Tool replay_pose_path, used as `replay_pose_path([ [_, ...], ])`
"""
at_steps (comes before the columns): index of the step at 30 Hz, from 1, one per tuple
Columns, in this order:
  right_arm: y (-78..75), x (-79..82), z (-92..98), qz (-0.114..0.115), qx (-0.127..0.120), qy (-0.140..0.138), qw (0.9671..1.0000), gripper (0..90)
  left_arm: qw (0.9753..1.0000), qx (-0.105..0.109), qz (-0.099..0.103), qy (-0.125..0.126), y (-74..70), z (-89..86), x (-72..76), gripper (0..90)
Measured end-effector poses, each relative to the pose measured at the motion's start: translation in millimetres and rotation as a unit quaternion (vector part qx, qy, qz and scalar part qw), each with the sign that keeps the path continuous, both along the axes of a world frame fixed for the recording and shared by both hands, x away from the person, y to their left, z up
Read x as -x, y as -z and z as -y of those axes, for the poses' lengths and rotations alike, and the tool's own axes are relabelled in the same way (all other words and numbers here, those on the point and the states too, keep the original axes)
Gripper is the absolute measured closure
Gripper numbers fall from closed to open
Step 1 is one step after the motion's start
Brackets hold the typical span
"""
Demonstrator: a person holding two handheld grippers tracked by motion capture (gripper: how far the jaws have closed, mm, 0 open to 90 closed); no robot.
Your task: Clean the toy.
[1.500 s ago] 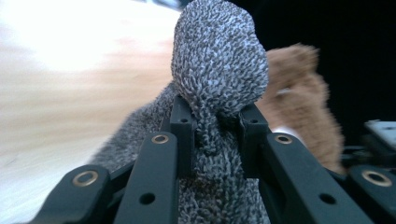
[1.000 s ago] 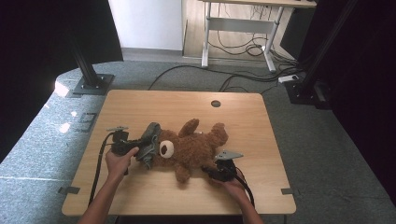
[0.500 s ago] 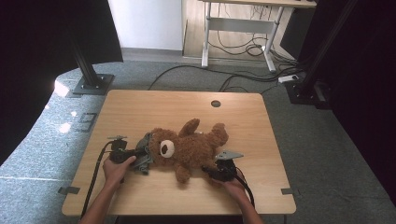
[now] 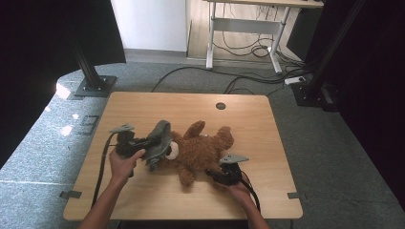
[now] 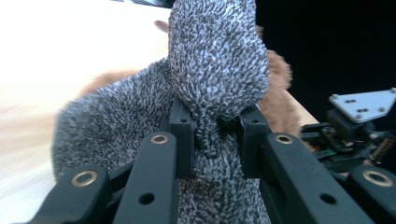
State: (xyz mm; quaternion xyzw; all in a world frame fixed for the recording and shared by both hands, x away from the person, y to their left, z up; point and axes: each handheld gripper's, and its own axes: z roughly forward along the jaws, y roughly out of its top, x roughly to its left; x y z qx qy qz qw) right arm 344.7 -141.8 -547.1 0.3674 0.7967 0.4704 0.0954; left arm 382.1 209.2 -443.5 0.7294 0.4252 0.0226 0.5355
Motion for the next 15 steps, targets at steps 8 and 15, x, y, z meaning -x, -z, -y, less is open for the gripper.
replay_pose_path([
  [8, 0.1, 0.1, -1.9, 0.010, 0.004, -0.008, 0.9999, 65.9, 0.9993, -0.011, -0.019, 0.031, 3.1, 66.8, -26.3, 70.8],
  [15, 0.1, 1.2, -2.0, 0.006, 0.007, -0.003, 0.9999, 66.0, 0.9964, -0.061, -0.044, 0.040, 23.0, 87.8, -39.5, 71.5],
])
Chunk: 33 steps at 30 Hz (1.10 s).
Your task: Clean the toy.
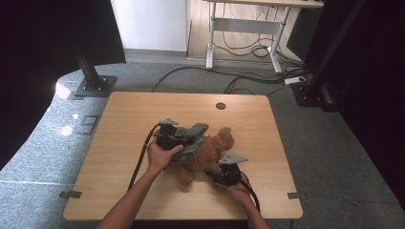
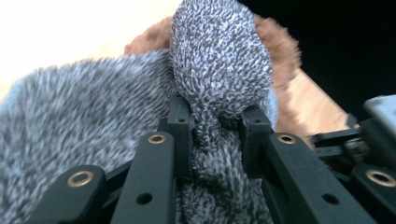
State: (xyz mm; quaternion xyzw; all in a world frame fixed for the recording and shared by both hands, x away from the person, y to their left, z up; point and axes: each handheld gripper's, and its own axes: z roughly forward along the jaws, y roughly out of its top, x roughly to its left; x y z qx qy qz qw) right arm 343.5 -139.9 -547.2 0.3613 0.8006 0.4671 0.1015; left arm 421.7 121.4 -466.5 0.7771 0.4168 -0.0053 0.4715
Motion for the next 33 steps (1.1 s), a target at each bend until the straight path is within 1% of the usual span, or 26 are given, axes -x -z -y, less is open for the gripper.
replay_pose_path([
  [1, -0.1, 0.1, -0.2, -0.002, 0.000, 0.001, 1.0000, 66.0, 1.0000, 0.006, -0.004, -0.001, 1.9, -4.6, 0.3, 71.8],
  [2, -0.4, 0.7, -0.8, 0.000, 0.005, 0.001, 1.0000, 65.9, 1.0000, 0.005, -0.002, -0.002, 2.7, -7.1, 1.0, 72.1],
  [5, -0.7, 2.6, -1.7, -0.001, 0.010, -0.003, 0.9999, 65.9, 1.0000, -0.004, 0.005, -0.004, 4.1, -18.6, 6.0, 72.4],
  [9, -0.5, 4.3, -2.6, 0.001, 0.012, -0.009, 0.9999, 65.9, 0.9999, 0.007, -0.002, -0.009, 6.0, -32.1, 8.0, 72.8],
  [13, -0.6, 6.0, -4.5, 0.003, 0.016, -0.017, 0.9997, 65.8, 0.9998, 0.006, 0.009, -0.019, 3.5, -43.2, 13.1, 73.0],
  [15, -0.4, 6.4, -5.2, 0.002, 0.017, -0.020, 0.9996, 65.8, 0.9994, 0.013, 0.016, -0.028, 2.1, -49.8, 16.2, 73.0],
  [18, -0.4, 6.4, -6.0, 0.001, 0.019, -0.023, 0.9996, 65.8, 0.9985, 0.022, 0.026, -0.043, -1.0, -55.1, 21.0, 73.1],
  [19, -0.3, 6.3, -6.1, 0.000, 0.019, -0.022, 0.9996, 65.9, 0.9983, 0.027, 0.031, -0.042, -3.3, -54.8, 23.0, 73.1],
  [21, 0.1, 5.1, -5.4, -0.002, 0.018, -0.023, 0.9996, 65.8, 0.9981, 0.038, 0.039, -0.028, -7.8, -49.0, 26.8, 73.3],
  [23, 0.5, 4.0, -5.0, -0.005, 0.014, -0.022, 0.9997, 65.9, 0.9979, 0.045, 0.045, -0.006, -14.9, -34.0, 32.1, 73.4],
  [24, 0.6, 3.7, -4.8, -0.006, 0.013, -0.022, 0.9997, 65.9, 0.9976, 0.046, 0.050, 0.010, -19.5, -21.3, 35.3, 73.4],
  [26, 0.9, 2.8, -4.4, -0.006, 0.011, -0.021, 0.9997, 65.9, 0.9972, 0.039, 0.055, 0.031, -24.7, -1.8, 38.2, 73.3],
  [27, 1.0, 2.7, -4.4, -0.006, 0.011, -0.020, 0.9997, 65.9, 0.9971, 0.031, 0.056, 0.042, -25.4, 12.8, 38.5, 73.3],
  [29, 1.0, 3.1, -4.8, -0.006, 0.010, -0.019, 0.9997, 65.8, 0.9973, 0.015, 0.051, 0.051, -21.1, 33.1, 36.8, 73.1],
  [30, 1.0, 3.1, -4.7, -0.005, 0.010, -0.019, 0.9997, 65.9, 0.9976, 0.007, 0.047, 0.051, -16.9, 42.8, 34.8, 73.0],
  [31, 1.0, 3.1, -4.5, -0.005, 0.010, -0.019, 0.9998, 65.8, 0.9980, 0.004, 0.043, 0.046, -11.6, 51.9, 31.9, 73.0],
  [33, 1.4, 3.0, -3.3, -0.009, 0.007, -0.013, 0.9998, 65.9, 0.9984, 0.000, 0.044, 0.035, -7.7, 58.6, 27.3, 73.1],
])
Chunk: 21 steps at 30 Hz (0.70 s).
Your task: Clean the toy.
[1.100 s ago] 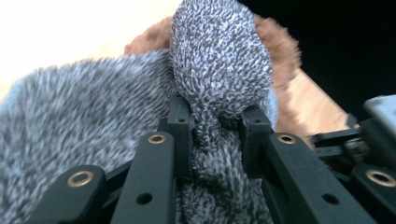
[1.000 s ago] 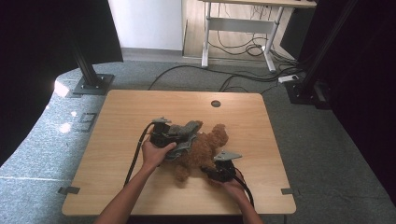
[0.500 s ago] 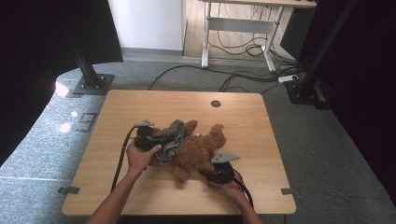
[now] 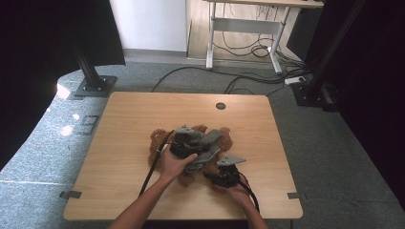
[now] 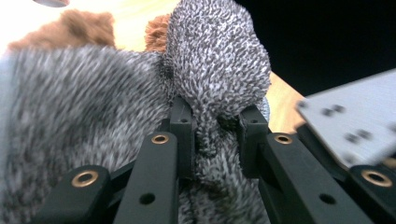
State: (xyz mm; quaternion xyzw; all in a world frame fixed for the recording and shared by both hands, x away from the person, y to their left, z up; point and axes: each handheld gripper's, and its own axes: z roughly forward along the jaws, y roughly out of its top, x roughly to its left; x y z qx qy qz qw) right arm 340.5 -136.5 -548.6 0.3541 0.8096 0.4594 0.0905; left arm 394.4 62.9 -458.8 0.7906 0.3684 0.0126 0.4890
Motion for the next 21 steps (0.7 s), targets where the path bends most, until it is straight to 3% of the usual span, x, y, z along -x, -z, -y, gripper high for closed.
replay_pose_path([
  [2, 0.2, -0.6, 1.2, -0.002, -0.004, 0.003, 1.0000, 65.9, 1.0000, -0.006, -0.005, -0.005, 0.9, 2.2, -3.8, 73.1],
  [6, 0.1, -1.1, 0.8, -0.009, -0.004, 0.008, 0.9999, 66.0, 0.9995, -0.029, 0.005, -0.012, -3.3, -5.2, -3.7, 73.5],
  [10, 0.6, -1.4, 1.0, -0.014, -0.006, 0.010, 0.9998, 66.2, 0.9990, -0.029, 0.007, -0.033, -5.6, -33.1, -2.4, 73.5],
  [13, 0.8, -1.2, 0.9, -0.017, -0.008, 0.012, 0.9997, 66.2, 0.9979, -0.040, -0.001, -0.052, 1.0, -63.8, -4.1, 73.4],
  [14, 0.9, -1.2, 1.0, -0.017, -0.008, 0.011, 0.9998, 66.2, 0.9977, -0.038, -0.004, -0.055, 3.7, -71.6, -5.0, 73.3],
  [17, 0.9, -0.5, 0.0, -0.013, -0.004, 0.007, 0.9999, 66.1, 0.9977, -0.001, -0.026, -0.062, 9.0, -102.0, -8.3, 73.3],
  [21, 0.7, 0.4, -0.9, -0.010, -0.001, 0.006, 0.9999, 66.1, 0.9960, 0.018, -0.023, -0.084, 4.4, -127.4, -9.1, 73.3],
])
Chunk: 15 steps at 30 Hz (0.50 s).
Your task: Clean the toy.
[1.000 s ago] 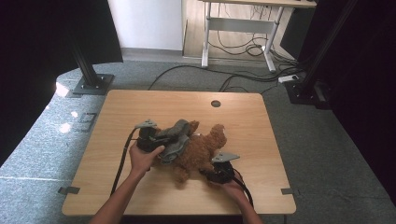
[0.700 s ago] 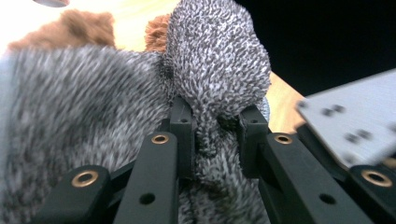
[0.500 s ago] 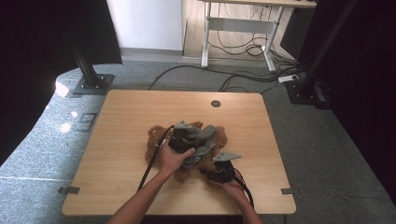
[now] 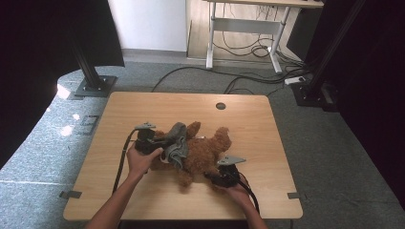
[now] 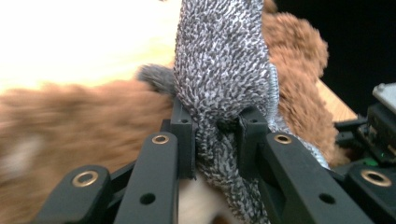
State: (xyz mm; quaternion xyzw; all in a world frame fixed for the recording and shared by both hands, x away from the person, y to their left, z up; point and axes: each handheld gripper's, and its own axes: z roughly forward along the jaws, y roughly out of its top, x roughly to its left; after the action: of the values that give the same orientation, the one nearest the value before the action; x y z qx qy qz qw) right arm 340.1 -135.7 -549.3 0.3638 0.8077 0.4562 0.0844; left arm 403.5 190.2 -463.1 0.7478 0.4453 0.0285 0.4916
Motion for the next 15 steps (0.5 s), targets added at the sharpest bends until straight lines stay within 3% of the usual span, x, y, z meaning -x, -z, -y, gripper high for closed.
replay_pose_path([
  [2, 0.1, 0.0, 0.3, -0.001, -0.001, 0.001, 1.0000, 66.1, 0.9999, 0.001, 0.003, -0.013, -2.3, -9.5, -0.7, 73.3],
  [9, 0.0, 0.0, 0.2, 0.001, 0.000, 0.000, 1.0000, 65.9, 0.9989, -0.027, 0.010, -0.036, -2.8, -28.4, 1.0, 73.4],
  [15, 0.1, 0.1, 0.1, 0.001, 0.000, 0.002, 1.0000, 59.7, 0.9988, -0.024, 0.018, -0.039, 4.5, -27.1, 8.2, 73.9],
])
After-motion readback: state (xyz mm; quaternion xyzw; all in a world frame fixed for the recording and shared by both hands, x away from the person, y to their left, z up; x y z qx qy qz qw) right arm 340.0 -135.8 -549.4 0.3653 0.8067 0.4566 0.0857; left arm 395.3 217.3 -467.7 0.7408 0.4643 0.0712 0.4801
